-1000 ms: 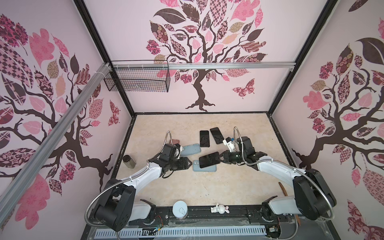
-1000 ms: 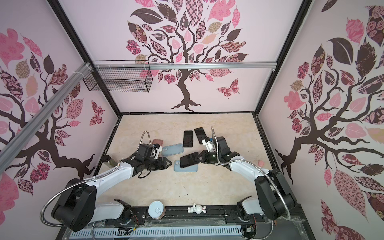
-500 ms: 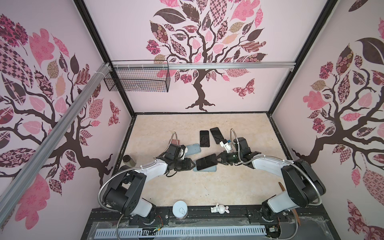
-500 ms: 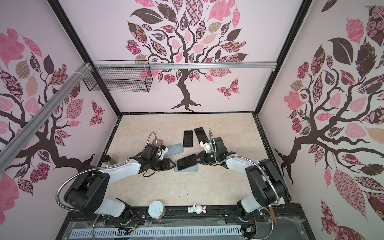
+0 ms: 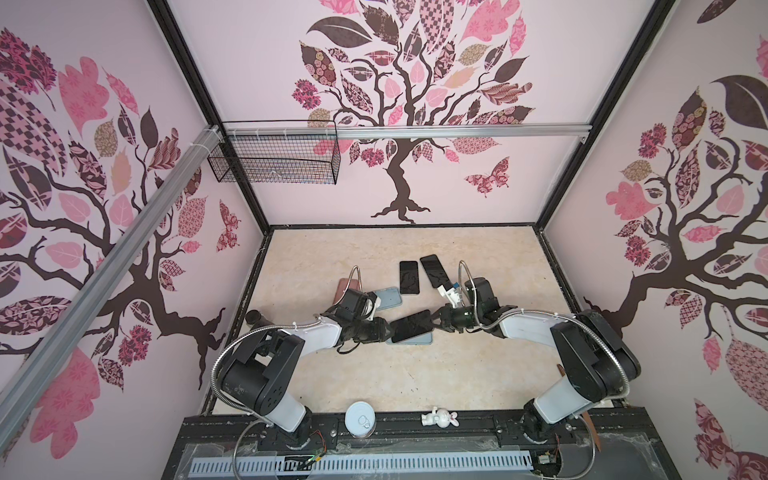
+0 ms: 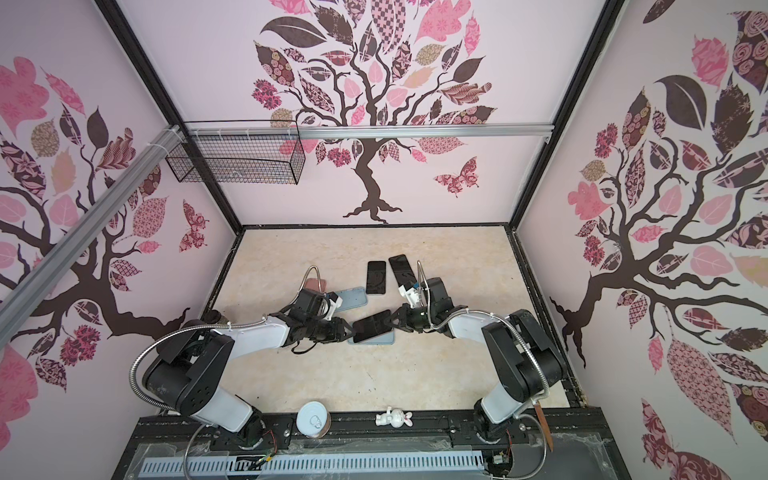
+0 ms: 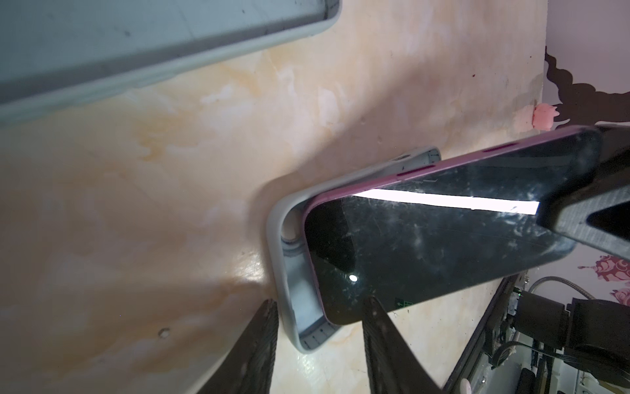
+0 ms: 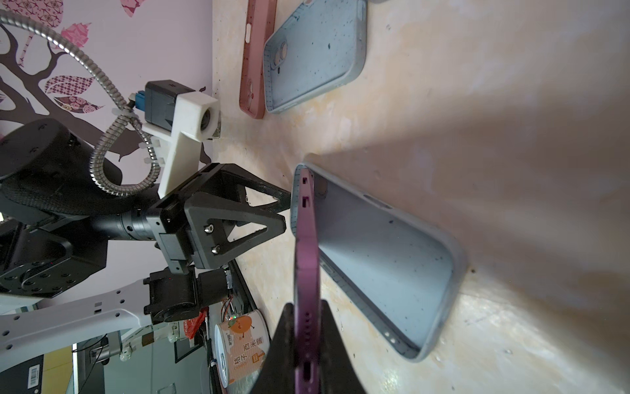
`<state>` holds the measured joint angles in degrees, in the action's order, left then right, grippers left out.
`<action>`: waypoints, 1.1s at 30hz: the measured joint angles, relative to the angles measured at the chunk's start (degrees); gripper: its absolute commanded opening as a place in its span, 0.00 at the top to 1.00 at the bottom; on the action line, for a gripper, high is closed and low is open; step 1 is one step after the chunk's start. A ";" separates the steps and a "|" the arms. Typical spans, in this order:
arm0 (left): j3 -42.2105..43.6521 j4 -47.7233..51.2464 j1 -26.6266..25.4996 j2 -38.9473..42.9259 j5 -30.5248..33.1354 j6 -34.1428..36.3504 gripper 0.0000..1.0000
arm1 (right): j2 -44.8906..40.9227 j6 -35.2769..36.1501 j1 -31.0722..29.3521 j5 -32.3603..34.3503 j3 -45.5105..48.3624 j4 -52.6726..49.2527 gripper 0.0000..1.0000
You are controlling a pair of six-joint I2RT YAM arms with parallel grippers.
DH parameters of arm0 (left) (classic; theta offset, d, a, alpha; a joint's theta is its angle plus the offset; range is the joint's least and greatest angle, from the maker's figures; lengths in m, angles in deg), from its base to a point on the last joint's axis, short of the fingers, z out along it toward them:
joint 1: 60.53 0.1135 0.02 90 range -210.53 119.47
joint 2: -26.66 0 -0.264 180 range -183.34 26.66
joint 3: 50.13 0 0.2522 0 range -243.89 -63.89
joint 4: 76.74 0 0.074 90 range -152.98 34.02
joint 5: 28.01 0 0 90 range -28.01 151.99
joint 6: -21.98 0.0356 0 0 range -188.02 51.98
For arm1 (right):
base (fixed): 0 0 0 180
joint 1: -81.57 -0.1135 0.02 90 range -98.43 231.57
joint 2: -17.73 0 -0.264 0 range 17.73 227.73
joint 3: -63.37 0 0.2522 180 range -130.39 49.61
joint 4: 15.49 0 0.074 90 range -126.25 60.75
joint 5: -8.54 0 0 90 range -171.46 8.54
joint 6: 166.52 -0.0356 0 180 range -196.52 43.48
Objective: Put the phone into the phone case
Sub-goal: 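Press the phone's edge into the case rim with both grippers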
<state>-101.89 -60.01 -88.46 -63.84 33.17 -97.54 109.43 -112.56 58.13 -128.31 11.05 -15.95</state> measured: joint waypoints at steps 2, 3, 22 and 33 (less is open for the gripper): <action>0.00 -0.52 -0.02 0.00 -0.20 -0.28 0.57 | 0.44 0.00 0.00 -0.35 0.00 0.46 1.00; 0.02 -0.87 -0.07 -0.11 -0.37 -0.50 0.58 | 0.74 0.00 0.00 -0.52 0.00 0.74 1.00; 0.24 -3.61 -1.29 -1.44 0.26 -4.11 0.61 | 3.76 -1.27 0.50 -2.23 0.00 3.61 0.93; 1.38 -5.84 -1.38 -1.42 0.20 -6.86 0.65 | 4.42 -1.14 0.66 -1.99 0.07 3.91 0.85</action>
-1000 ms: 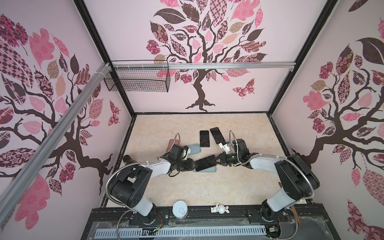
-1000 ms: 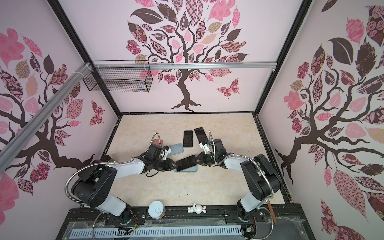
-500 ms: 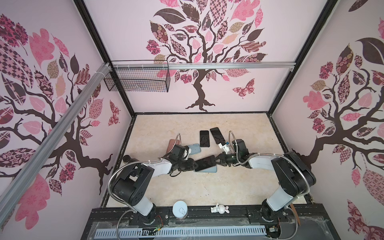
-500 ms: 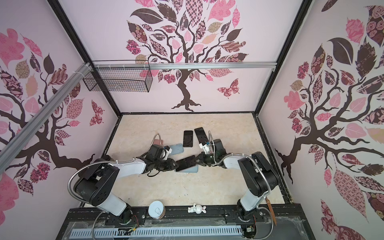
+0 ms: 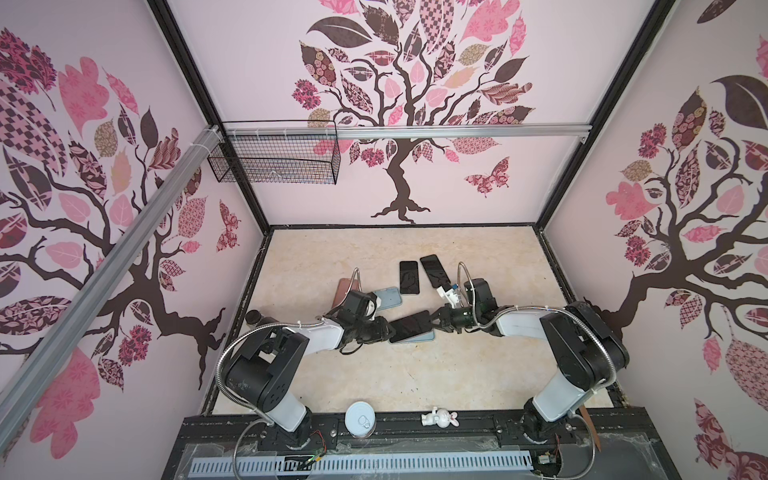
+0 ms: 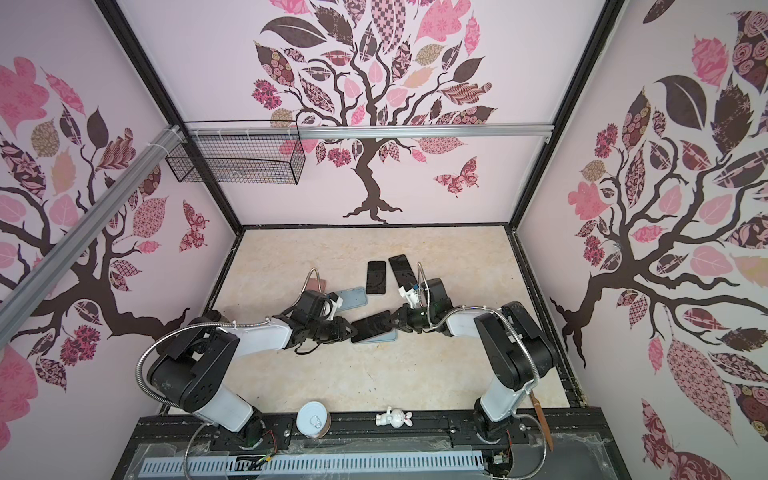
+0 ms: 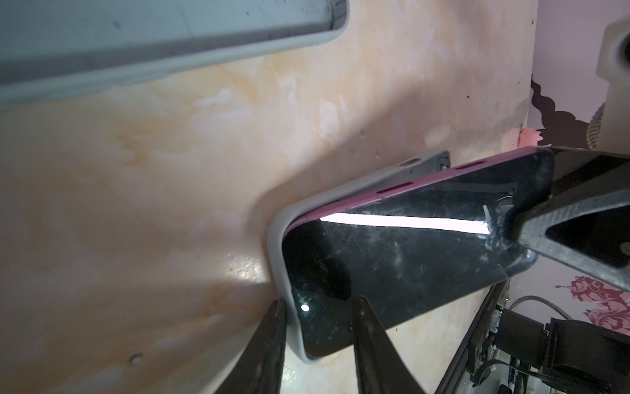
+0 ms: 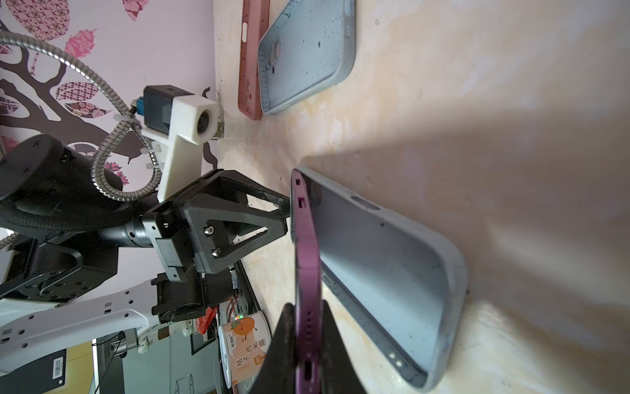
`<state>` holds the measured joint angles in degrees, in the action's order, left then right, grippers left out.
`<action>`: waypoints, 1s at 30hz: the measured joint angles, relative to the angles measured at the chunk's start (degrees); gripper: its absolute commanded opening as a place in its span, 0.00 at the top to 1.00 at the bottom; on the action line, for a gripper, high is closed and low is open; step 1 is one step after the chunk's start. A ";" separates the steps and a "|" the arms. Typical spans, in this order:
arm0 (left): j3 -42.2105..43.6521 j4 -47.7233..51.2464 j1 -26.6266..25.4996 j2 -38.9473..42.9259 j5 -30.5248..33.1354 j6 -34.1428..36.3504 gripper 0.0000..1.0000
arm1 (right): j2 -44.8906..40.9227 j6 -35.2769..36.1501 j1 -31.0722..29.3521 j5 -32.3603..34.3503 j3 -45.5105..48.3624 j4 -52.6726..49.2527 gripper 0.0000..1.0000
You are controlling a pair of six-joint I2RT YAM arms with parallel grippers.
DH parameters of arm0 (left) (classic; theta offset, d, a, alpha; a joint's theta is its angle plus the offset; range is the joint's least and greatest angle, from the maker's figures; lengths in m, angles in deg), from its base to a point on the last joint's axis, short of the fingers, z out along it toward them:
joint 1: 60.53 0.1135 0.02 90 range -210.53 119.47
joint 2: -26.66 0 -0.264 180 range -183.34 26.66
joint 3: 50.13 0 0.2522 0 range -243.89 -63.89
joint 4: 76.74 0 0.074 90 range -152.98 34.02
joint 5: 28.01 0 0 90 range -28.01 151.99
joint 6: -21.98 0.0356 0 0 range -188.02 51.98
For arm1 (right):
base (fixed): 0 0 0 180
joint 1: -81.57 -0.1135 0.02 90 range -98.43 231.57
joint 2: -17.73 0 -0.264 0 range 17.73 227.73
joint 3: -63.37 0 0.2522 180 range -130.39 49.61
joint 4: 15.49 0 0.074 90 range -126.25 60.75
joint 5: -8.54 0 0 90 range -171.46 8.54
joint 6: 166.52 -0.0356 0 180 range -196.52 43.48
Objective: Put the phone into the phone case
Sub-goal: 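Press the phone's edge into the case rim with both grippers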
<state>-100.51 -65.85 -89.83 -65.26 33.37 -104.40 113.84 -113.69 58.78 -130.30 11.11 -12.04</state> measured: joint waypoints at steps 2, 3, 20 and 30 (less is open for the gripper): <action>0.24 -0.79 -0.02 0.00 -0.13 -0.55 0.65 | 0.00 0.13 0.00 0.85 0.22 -0.15 0.83; 0.42 -1.22 -0.11 0.00 -0.15 -0.76 0.65 | 0.07 0.35 0.04 1.64 0.42 -0.50 0.81; 1.92 -5.16 -1.57 0.13 -1.68 -2.47 0.65 | 0.26 7.56 -1.70 13.00 -3.10 -14.14 0.56; 1.92 -2.82 -1.77 1.95 0.09 -2.14 0.60 | -0.07 10.49 -5.31 20.87 -8.04 -22.75 0.48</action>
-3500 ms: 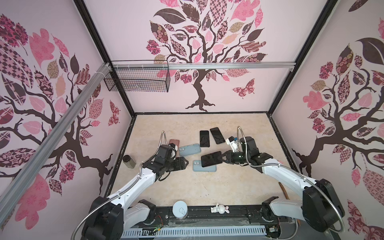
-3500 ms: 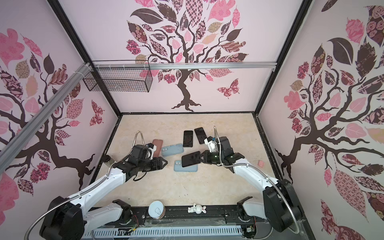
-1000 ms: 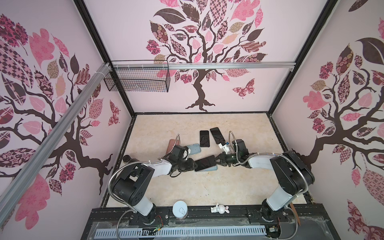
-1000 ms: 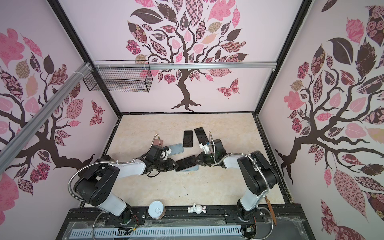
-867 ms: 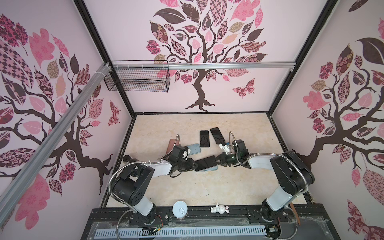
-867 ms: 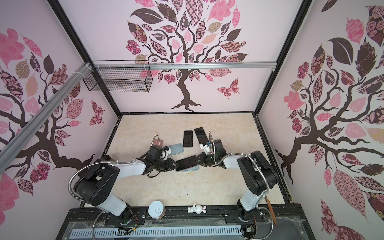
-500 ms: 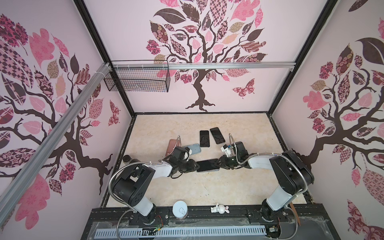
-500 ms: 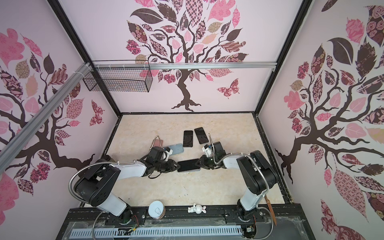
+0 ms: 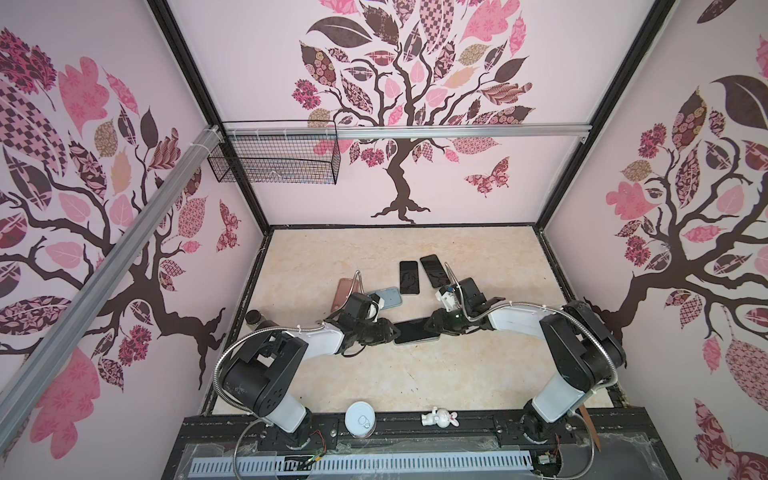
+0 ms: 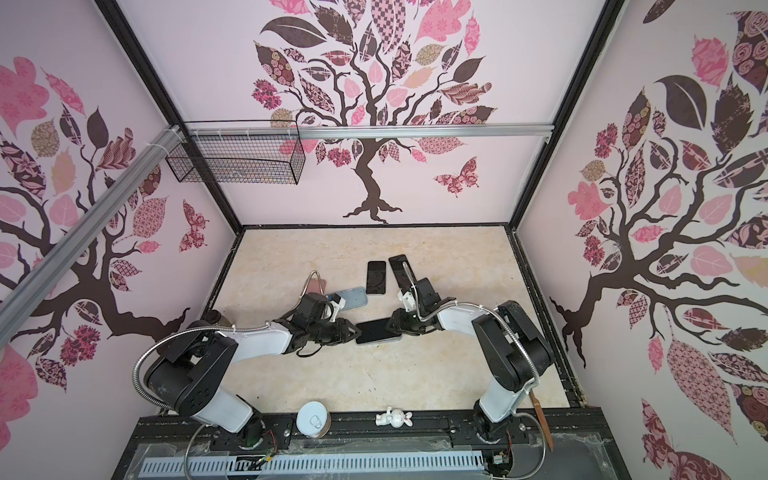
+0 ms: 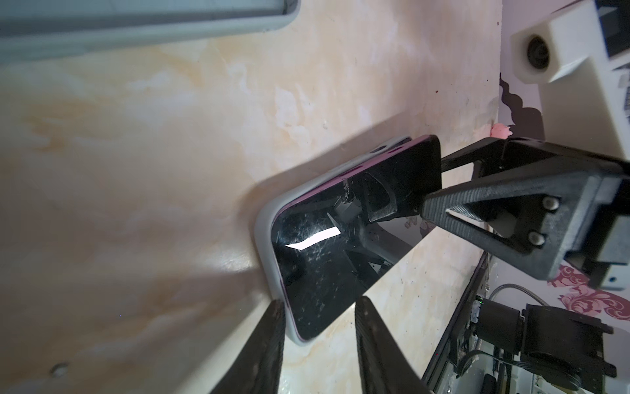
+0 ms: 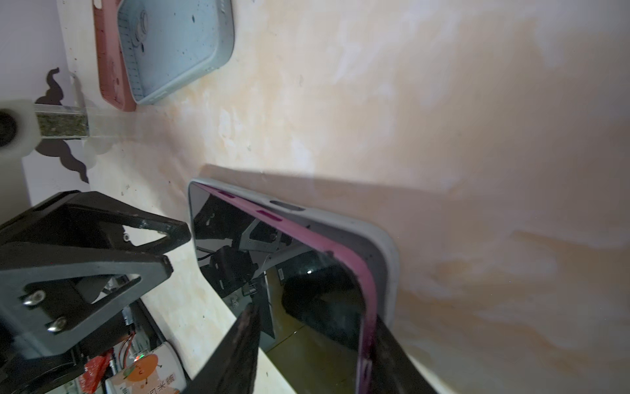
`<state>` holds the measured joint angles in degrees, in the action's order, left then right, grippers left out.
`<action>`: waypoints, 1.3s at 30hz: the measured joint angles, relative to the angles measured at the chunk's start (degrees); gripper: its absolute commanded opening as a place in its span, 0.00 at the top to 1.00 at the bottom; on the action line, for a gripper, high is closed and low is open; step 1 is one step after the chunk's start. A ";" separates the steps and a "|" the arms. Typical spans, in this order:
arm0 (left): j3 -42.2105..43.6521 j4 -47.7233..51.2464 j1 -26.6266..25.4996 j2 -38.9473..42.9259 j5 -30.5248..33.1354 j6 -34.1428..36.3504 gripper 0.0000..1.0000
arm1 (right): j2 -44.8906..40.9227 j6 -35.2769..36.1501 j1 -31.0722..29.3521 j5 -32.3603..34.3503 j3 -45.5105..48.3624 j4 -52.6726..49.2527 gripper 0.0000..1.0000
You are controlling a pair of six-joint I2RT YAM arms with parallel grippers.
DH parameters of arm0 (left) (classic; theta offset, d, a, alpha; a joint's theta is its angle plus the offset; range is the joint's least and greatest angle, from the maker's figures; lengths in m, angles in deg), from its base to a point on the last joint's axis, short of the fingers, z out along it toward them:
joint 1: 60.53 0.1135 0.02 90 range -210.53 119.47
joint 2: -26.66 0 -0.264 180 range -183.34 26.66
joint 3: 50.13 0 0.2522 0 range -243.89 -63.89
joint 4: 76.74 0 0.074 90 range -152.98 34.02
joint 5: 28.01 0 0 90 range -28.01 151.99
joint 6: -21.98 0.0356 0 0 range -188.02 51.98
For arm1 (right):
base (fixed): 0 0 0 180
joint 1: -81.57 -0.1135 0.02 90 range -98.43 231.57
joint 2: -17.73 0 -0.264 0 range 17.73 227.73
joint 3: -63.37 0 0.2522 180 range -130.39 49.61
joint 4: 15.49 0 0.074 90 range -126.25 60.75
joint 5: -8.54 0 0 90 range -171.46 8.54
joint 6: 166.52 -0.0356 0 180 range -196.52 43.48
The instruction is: Put the phone into the phone case
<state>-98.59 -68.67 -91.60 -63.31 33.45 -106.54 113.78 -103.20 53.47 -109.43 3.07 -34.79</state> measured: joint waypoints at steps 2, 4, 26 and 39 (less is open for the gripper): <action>0.00 1.18 -0.02 0.33 0.74 0.22 0.60 | -0.11 0.44 -0.48 1.46 -0.68 -1.27 0.46; 0.00 2.23 -0.02 0.42 1.42 0.55 0.60 | -0.26 1.09 -1.01 3.08 -1.51 -2.95 0.44; -0.11 5.73 -0.07 1.77 2.73 1.22 0.56 | -5.68 6.43 -1.90 15.26 -6.54 -15.58 0.47; -1.95 6.47 -0.74 0.70 1.18 1.77 0.58 | -5.53 7.17 -1.90 15.30 -2.16 -14.80 0.71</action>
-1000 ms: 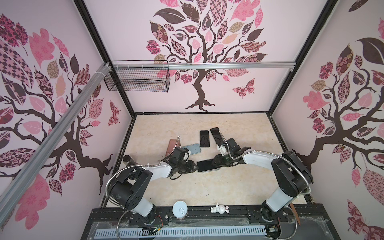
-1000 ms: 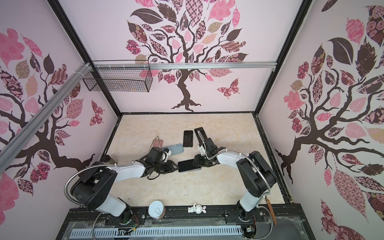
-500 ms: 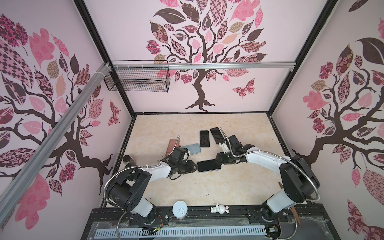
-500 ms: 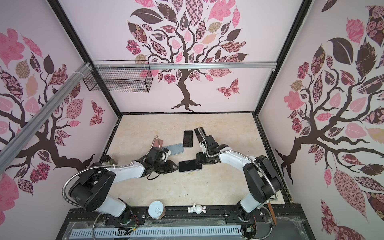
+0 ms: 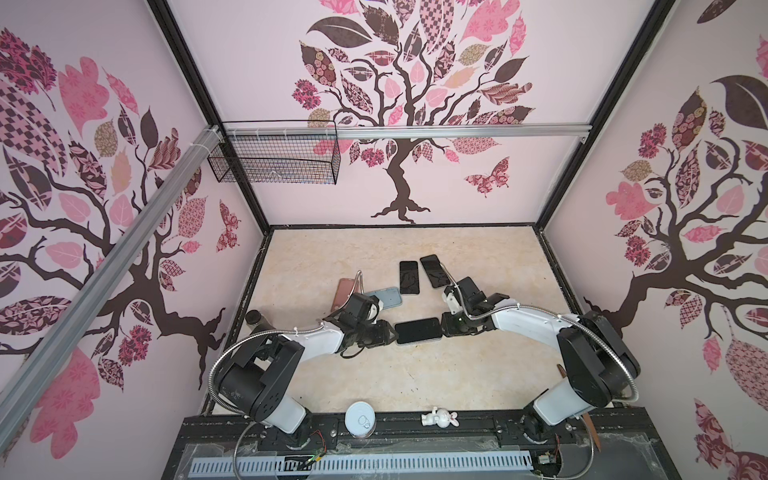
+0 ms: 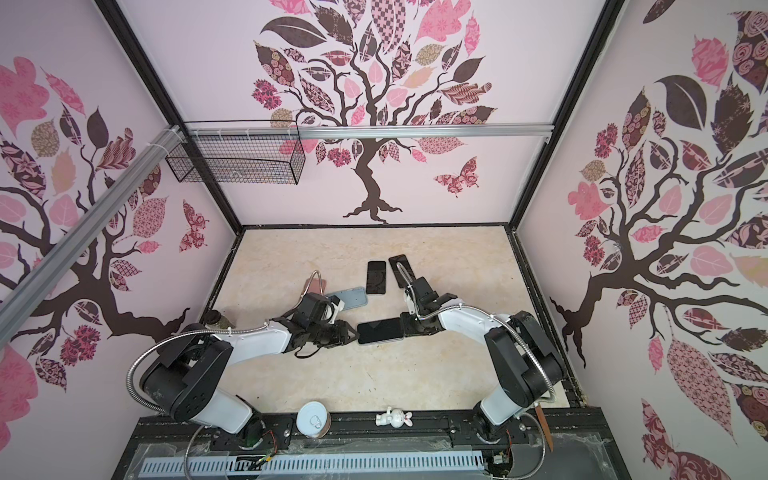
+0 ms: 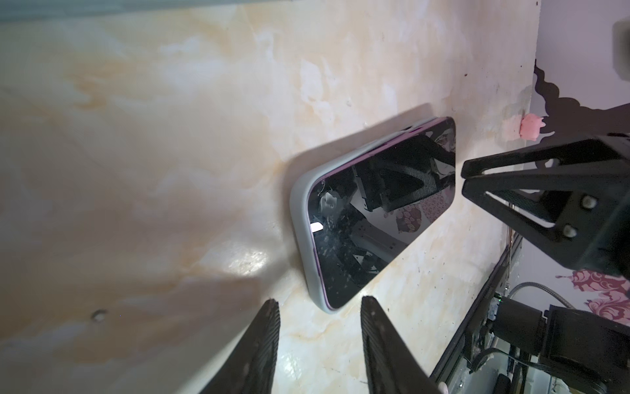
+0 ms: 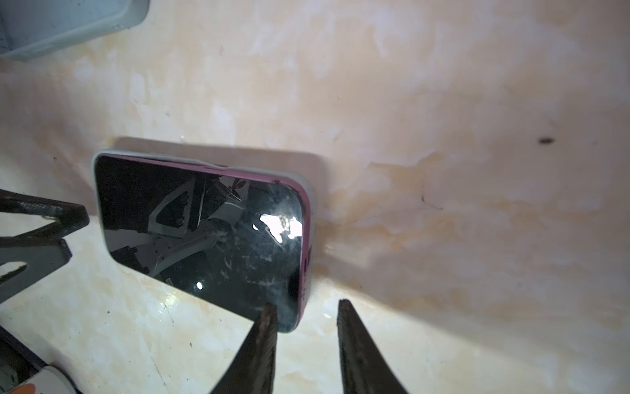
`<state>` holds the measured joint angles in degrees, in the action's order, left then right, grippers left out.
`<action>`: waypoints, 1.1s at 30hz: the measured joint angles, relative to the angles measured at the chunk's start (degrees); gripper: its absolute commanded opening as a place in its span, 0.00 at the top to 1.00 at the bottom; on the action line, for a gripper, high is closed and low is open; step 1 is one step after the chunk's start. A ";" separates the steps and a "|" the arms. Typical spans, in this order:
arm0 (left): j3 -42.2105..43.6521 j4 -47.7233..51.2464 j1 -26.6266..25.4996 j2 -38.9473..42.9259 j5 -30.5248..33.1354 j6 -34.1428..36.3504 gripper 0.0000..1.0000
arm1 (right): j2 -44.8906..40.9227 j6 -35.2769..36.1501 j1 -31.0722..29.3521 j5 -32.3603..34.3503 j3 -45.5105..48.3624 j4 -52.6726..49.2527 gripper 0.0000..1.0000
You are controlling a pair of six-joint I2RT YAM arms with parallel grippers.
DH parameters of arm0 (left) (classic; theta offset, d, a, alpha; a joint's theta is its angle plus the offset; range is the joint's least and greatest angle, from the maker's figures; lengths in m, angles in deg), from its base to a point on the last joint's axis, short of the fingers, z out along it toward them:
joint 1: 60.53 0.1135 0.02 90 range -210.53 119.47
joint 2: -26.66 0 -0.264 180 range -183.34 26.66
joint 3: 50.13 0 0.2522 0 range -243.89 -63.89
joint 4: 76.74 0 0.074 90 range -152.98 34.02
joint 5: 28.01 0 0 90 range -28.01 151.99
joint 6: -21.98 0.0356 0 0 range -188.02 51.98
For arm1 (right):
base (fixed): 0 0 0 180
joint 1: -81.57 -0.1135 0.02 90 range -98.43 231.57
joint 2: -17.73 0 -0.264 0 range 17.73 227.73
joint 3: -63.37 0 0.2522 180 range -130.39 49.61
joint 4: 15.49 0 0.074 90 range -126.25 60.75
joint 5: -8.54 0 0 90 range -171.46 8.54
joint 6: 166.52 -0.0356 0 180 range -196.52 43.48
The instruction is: Put the phone into the phone case
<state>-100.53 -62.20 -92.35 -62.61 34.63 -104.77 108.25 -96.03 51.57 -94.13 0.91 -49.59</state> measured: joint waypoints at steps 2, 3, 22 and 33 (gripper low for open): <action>-0.57 -0.02 -0.17 -0.35 -0.17 0.13 0.60 | 0.07 -0.13 0.00 -0.28 0.02 0.26 0.73; -0.81 -0.02 -0.24 -0.55 -0.17 0.13 0.60 | 0.07 -0.15 0.00 -0.46 0.02 0.48 0.73; -2.14 -1.01 -0.37 -4.33 -1.25 -0.35 0.67 | -0.04 -2.27 0.24 -6.69 3.82 5.84 0.85; -2.16 -1.22 -0.22 -4.74 -1.44 -0.39 0.70 | 0.07 -2.73 0.87 -8.07 4.44 6.88 0.90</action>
<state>-102.69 -63.42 -92.57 -67.36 33.19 -105.17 108.31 -98.76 52.44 -102.20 5.34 -42.70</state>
